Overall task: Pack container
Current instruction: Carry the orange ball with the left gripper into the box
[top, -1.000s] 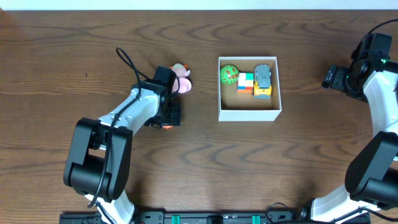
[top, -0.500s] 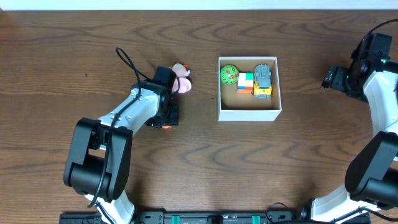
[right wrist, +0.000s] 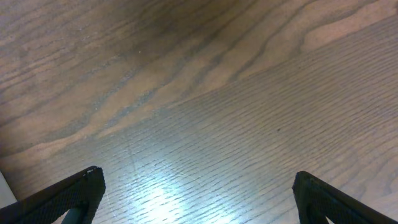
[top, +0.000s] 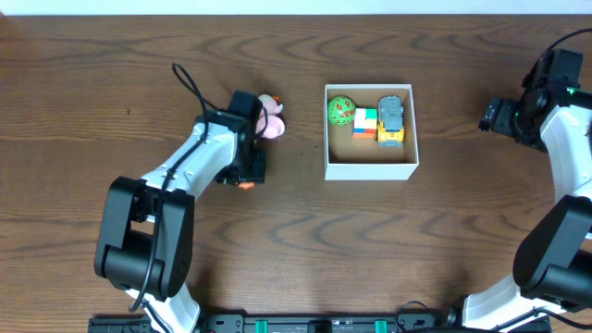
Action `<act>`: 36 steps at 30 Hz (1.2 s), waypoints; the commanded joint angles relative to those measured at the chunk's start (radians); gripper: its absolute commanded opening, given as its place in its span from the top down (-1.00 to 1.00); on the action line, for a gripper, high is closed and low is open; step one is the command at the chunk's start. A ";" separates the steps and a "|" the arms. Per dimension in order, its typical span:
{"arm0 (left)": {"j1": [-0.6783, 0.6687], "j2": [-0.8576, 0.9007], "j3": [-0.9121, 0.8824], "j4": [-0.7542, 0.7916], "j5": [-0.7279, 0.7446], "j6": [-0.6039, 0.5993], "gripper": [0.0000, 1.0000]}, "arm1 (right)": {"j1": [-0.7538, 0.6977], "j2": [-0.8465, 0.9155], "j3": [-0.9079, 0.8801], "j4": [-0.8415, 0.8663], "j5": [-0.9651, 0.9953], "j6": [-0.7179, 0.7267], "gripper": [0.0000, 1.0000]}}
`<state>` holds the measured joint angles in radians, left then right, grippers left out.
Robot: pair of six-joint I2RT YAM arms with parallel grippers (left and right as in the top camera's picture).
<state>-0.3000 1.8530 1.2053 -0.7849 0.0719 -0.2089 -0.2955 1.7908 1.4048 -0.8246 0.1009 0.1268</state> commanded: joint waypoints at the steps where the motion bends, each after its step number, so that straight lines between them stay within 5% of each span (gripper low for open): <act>1: -0.014 -0.054 0.088 -0.031 -0.002 0.032 -0.07 | -0.005 0.005 -0.003 0.002 0.000 0.018 -0.99; 15: -0.270 -0.087 0.384 0.041 -0.005 0.032 -0.08 | -0.005 0.005 -0.003 0.002 -0.001 0.018 -0.99; 36: -0.492 0.008 0.383 0.410 -0.005 -0.026 -0.08 | -0.005 0.005 -0.003 0.002 0.000 0.018 -0.98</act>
<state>-0.7925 1.8267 1.5734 -0.3855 0.0719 -0.2127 -0.2955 1.7908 1.4048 -0.8246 0.1009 0.1268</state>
